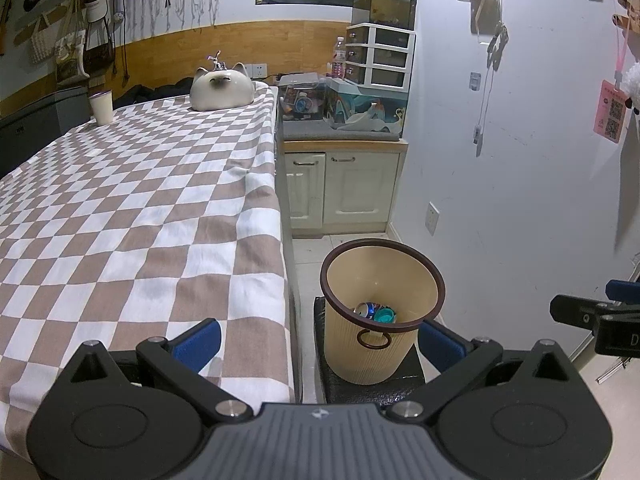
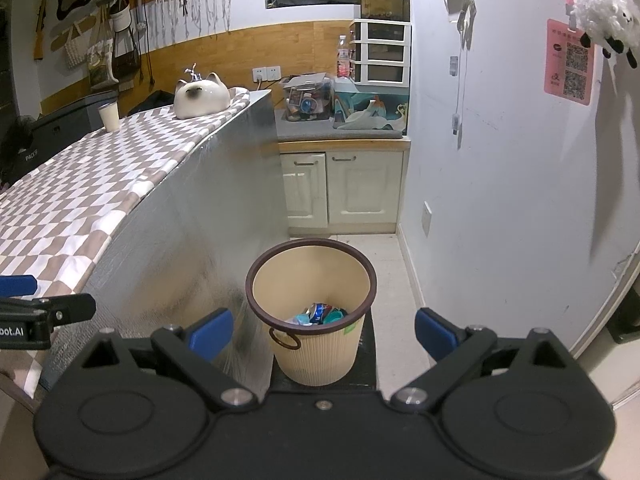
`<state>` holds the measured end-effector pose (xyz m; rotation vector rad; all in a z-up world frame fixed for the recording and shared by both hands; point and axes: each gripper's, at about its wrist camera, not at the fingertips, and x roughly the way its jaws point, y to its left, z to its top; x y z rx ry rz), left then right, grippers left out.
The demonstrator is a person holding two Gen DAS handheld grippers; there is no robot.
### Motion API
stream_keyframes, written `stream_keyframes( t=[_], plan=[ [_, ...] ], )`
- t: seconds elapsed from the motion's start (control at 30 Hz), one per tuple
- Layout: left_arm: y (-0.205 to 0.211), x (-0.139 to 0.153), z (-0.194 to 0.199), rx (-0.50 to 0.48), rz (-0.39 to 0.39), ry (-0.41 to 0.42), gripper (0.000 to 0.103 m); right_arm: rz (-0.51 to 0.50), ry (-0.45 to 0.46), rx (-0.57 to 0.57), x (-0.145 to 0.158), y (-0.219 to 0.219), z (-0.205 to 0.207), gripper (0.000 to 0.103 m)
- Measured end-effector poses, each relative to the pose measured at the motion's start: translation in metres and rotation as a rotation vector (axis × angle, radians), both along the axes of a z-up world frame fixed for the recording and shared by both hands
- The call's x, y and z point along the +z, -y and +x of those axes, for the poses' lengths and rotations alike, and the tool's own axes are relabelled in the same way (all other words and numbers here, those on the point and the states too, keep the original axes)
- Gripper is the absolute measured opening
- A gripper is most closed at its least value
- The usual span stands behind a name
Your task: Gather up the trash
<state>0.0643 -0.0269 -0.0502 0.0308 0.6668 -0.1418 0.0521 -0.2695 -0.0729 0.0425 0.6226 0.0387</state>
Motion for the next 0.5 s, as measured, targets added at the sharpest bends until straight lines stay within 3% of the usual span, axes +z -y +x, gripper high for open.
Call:
stream_keyframes(
  t=[0.5],
  plan=[
    [0.0003, -0.0003, -0.0004, -0.004, 0.001, 0.002, 0.103, 0.0, 0.001, 0.001, 0.0, 0.0004, -0.0001, 0.098]
  ],
)
